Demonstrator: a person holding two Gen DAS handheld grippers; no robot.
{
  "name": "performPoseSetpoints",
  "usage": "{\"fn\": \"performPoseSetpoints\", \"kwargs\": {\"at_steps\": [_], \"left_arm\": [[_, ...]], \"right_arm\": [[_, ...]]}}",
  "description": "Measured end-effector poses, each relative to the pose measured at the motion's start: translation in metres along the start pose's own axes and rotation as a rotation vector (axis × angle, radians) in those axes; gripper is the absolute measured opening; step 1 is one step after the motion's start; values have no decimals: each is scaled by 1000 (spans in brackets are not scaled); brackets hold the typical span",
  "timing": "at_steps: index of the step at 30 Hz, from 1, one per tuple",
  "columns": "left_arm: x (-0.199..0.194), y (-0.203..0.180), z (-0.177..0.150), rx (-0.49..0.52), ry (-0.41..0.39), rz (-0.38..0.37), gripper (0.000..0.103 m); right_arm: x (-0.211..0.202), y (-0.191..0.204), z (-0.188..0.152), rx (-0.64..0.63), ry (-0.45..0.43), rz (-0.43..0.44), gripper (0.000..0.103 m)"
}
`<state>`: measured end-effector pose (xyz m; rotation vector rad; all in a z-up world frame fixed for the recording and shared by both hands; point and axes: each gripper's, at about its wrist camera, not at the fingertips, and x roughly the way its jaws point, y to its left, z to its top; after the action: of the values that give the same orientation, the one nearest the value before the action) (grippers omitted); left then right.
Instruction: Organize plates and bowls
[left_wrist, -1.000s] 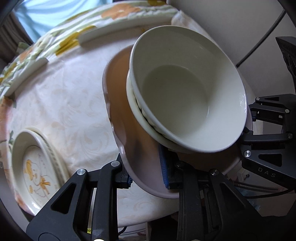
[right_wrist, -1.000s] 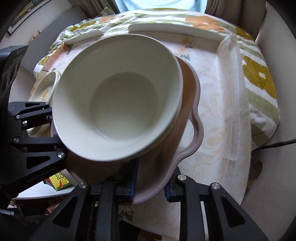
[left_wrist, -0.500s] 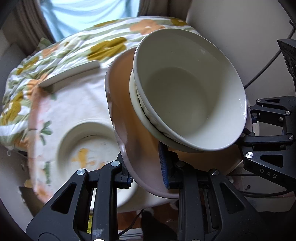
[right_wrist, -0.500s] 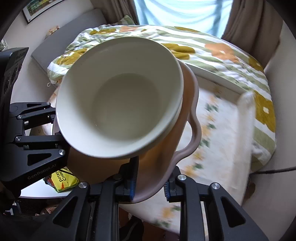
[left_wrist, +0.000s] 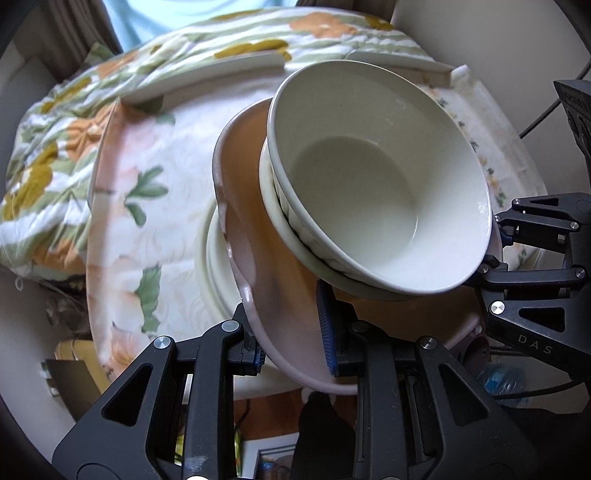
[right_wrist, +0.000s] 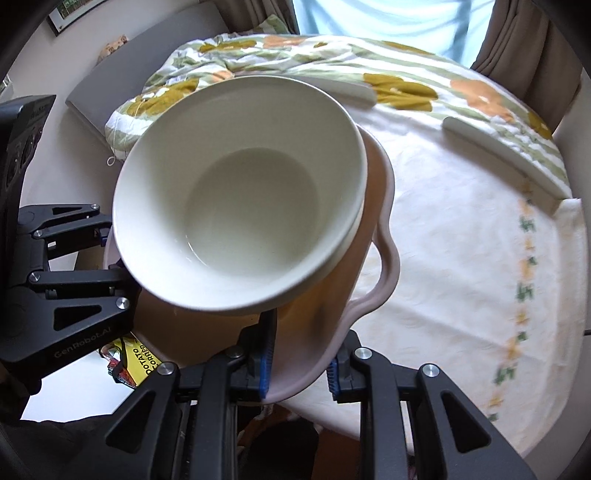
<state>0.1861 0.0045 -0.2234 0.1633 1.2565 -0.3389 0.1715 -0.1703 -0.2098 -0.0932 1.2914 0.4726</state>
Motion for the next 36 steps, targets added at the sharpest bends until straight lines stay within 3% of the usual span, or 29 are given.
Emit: {"fn": "performPoseSetpoints", "kwargs": {"at_steps": [7, 25, 36], "left_arm": [[20, 10, -5, 6, 25, -30, 21], [26, 9, 0, 7, 67, -34, 21], [32, 15, 11, 36, 195, -112, 22]], "right_arm": [[22, 12, 1, 21, 34, -28, 22], [28, 14, 7, 6, 53, -53, 22], [27, 6, 16, 70, 146, 11, 25]]}}
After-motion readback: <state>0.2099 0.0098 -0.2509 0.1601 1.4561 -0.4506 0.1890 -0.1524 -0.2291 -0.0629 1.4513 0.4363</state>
